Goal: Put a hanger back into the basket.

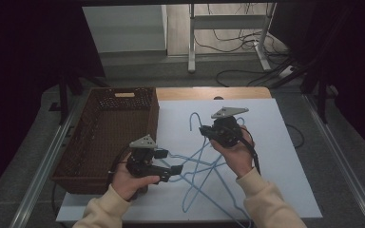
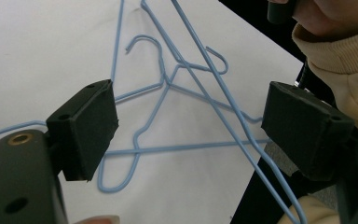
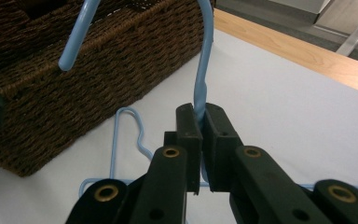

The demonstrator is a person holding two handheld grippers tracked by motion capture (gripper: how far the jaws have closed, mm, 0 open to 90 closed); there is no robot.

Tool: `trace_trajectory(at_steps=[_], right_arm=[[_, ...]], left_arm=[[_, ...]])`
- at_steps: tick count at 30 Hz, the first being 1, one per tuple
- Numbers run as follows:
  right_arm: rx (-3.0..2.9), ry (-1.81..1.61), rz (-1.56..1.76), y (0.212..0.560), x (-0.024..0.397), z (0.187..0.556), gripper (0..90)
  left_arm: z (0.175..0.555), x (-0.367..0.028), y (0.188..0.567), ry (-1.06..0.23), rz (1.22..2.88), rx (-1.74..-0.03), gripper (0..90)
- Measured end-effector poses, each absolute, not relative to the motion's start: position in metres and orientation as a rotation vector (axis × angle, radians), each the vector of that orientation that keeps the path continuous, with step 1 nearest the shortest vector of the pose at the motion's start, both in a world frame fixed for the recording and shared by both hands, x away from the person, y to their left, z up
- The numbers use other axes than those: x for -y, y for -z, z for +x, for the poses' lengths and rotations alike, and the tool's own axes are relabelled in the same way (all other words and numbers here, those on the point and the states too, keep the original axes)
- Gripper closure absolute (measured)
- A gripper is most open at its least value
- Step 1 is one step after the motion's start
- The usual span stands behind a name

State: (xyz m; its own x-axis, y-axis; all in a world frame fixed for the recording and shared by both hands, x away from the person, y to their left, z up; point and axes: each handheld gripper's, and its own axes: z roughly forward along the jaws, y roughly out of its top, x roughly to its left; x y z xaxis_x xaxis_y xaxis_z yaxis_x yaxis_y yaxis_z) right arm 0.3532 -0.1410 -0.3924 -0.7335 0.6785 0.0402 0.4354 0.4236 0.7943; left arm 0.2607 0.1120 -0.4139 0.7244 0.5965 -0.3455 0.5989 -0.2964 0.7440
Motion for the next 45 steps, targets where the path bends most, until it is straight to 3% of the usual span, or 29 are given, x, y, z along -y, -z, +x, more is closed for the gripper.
trace_trajectory(at_steps=[24,30,31,34,35,36,40,45], right_arm=[[-2.374,-1.203,0.947,0.392,0.127,0.340,85.9],[-2.374,-1.234,0.940,0.390,0.126,0.337,85.9],[-2.374,-1.234,0.940,0.390,0.126,0.337,85.9],[-2.373,-1.239,0.928,0.388,0.125,0.334,85.7],[-2.373,-1.239,0.928,0.388,0.125,0.334,85.7],[-2.376,-1.245,0.932,0.388,0.126,0.335,85.7],[-2.378,-1.263,0.938,0.388,0.127,0.335,85.5],[-2.373,-1.289,0.928,0.386,0.129,0.335,85.1]], left_arm=[[0.282,-0.066,0.435,0.073,2.022,-0.913,26.5],[0.284,-0.065,0.439,0.060,2.031,-0.933,47.6],[0.284,-0.066,0.439,0.061,2.025,-0.934,47.6],[0.286,-0.070,0.439,0.092,2.008,-0.945,63.2],[0.287,-0.071,0.439,0.106,2.001,-0.943,63.2],[0.288,-0.072,0.440,0.131,1.987,-0.942,70.7],[0.290,-0.077,0.440,0.194,1.963,-0.933,79.9],[0.290,-0.083,0.438,0.183,1.937,-0.954,84.1]])
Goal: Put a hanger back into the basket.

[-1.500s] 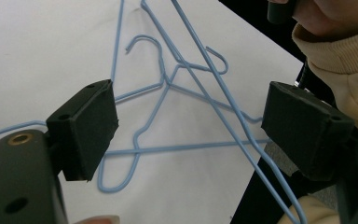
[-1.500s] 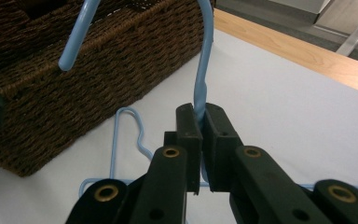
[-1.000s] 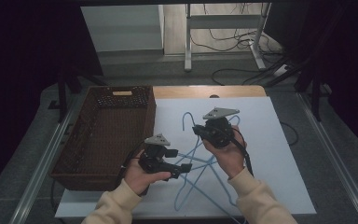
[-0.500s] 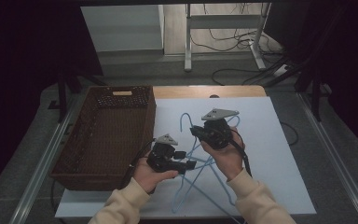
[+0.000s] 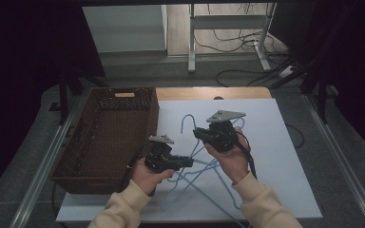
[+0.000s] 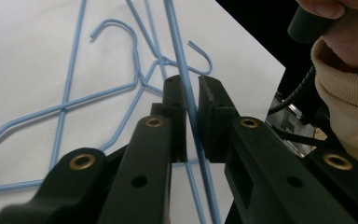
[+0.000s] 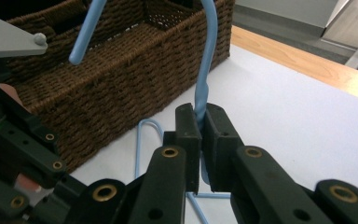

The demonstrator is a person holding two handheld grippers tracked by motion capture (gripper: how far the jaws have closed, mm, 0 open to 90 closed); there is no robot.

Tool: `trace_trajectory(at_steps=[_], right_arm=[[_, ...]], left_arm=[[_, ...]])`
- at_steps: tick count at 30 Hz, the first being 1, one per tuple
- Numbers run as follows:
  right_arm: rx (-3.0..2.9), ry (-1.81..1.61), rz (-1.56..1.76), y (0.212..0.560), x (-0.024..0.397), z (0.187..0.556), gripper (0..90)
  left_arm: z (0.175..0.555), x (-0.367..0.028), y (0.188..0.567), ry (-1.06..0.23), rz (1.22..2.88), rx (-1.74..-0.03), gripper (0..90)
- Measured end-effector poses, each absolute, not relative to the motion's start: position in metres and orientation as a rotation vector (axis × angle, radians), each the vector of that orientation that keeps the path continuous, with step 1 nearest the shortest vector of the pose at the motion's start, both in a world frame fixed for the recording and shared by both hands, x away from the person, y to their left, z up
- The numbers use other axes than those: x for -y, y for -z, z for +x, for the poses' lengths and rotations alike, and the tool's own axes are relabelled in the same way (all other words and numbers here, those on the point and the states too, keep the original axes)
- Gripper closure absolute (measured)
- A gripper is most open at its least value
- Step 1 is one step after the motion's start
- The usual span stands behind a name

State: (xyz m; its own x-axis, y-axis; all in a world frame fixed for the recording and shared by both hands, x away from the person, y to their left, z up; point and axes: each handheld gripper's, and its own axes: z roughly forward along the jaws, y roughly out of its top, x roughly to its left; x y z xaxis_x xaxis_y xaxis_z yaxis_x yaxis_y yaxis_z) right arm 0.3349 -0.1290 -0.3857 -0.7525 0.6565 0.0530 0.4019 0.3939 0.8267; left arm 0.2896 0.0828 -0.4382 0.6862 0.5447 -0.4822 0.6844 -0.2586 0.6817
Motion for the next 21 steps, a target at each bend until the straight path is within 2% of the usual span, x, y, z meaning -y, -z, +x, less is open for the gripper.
trace_trajectory(at_steps=[8,14,15,17,21], right_arm=[[-2.375,-1.404,0.886,0.380,0.140,0.336,78.8],[-2.366,-1.464,0.844,0.379,0.146,0.333,53.2],[-2.366,-1.464,0.844,0.379,0.146,0.333,53.2],[-2.365,-1.485,0.821,0.378,0.150,0.329,43.9],[-2.352,-1.520,0.776,0.378,0.160,0.325,35.2]], left_arm=[[0.290,-0.098,0.428,0.169,1.883,-0.948,86.3],[0.289,-0.107,0.420,0.156,1.852,-0.945,86.2],[0.289,-0.110,0.418,0.153,1.844,-0.947,86.2],[0.288,-0.115,0.414,0.140,1.829,-0.948,86.2],[0.288,-0.123,0.408,0.129,1.810,-0.946,86.2]])
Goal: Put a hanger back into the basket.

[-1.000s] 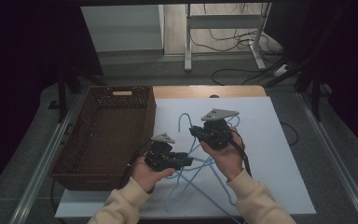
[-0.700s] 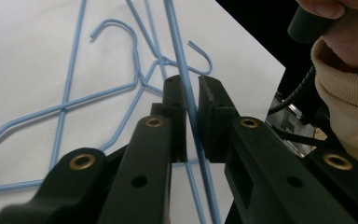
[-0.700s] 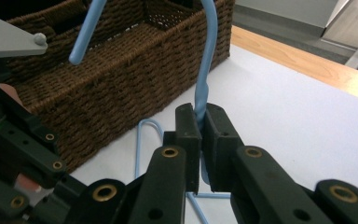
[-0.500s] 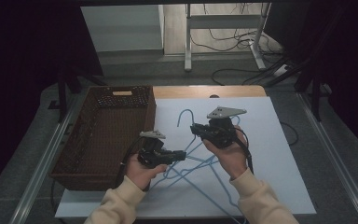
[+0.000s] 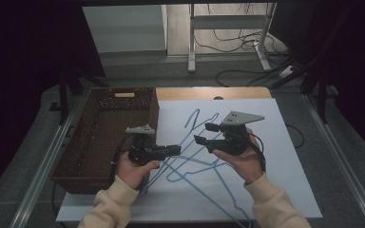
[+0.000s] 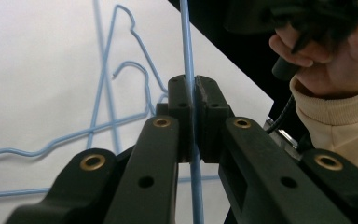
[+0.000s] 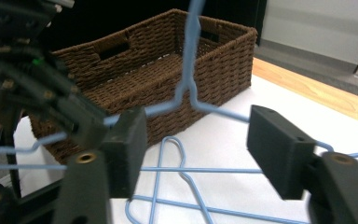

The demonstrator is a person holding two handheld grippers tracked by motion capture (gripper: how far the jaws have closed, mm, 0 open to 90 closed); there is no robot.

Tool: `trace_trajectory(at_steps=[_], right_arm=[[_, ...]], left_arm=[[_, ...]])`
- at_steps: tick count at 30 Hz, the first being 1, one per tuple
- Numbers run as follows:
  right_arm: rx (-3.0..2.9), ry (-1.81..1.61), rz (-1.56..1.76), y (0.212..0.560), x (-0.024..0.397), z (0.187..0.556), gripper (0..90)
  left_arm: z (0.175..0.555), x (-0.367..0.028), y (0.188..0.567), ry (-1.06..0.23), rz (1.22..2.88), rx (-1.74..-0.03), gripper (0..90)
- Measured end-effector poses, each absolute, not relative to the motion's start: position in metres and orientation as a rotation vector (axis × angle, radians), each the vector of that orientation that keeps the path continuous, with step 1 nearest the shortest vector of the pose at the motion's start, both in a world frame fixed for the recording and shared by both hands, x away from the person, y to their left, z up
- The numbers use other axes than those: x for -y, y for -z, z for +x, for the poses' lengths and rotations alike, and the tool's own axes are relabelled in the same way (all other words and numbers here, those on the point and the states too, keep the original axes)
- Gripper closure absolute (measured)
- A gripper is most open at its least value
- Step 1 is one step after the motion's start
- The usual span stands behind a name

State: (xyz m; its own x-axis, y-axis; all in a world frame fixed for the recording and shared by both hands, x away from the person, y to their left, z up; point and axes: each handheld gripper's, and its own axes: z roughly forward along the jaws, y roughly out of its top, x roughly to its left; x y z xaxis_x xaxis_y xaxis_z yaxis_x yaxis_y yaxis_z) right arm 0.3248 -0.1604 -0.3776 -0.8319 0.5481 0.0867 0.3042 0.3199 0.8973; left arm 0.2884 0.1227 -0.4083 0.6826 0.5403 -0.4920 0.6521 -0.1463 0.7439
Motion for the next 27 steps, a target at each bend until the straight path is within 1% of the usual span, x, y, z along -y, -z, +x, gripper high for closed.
trace_trajectory(at_steps=[2,7,8,11,20,27], right_arm=[[-2.346,-1.541,0.780,0.379,0.167,0.324,33.2],[-2.337,-1.526,0.847,0.389,0.187,0.325,32.5],[-2.330,-1.513,0.887,0.396,0.199,0.326,32.3],[-2.323,-1.494,0.917,0.401,0.208,0.327,32.1],[-2.333,-1.427,1.027,0.436,0.247,0.335,29.9],[-2.356,-1.408,1.031,0.443,0.253,0.334,27.5]], left_arm=[[0.289,-0.125,0.406,0.115,1.814,-0.949,86.2],[0.290,-0.132,0.402,0.105,1.816,-0.945,86.1],[0.290,-0.135,0.400,0.104,1.812,-0.945,86.1],[0.291,-0.141,0.395,0.104,1.793,-0.934,86.1],[0.295,-0.157,0.378,0.100,1.764,-0.902,86.1],[0.300,-0.167,0.371,0.085,1.752,-0.894,86.2]])
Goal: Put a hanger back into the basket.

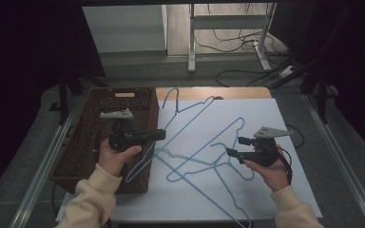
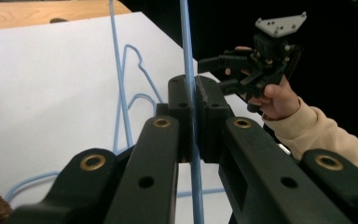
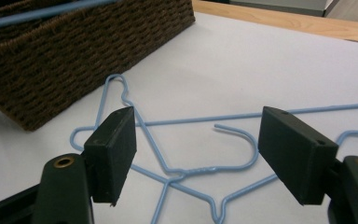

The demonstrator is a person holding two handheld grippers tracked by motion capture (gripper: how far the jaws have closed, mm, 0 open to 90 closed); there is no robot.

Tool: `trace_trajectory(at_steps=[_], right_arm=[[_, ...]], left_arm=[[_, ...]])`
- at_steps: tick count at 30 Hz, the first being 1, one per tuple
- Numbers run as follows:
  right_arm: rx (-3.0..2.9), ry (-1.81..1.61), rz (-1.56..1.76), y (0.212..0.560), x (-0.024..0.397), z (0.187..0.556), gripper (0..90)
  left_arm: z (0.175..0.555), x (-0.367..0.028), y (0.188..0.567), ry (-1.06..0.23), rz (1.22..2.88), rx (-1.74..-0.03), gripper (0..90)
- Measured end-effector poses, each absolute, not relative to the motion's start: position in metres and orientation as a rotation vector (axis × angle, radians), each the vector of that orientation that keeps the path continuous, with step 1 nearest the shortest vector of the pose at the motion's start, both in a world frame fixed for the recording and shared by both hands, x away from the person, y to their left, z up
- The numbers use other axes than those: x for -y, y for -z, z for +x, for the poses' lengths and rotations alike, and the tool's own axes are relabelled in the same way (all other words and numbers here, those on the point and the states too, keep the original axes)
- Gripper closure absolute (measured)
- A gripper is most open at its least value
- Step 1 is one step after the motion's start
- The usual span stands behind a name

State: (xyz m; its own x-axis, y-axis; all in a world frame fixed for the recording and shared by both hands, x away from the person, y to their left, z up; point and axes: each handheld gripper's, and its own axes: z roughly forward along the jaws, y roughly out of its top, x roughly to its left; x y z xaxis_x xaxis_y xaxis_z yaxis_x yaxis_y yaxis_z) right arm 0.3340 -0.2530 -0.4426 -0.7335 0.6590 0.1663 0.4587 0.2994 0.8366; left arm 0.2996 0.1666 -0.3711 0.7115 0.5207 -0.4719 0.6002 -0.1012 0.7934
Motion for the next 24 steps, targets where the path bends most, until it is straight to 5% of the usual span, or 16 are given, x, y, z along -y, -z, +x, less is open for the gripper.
trace_trajectory(at_steps=[24], right_arm=[[-2.395,-1.268,1.071,0.457,0.257,0.337,24.7]], left_arm=[[0.311,-0.236,0.354,-0.029,1.677,-0.946,86.3]])
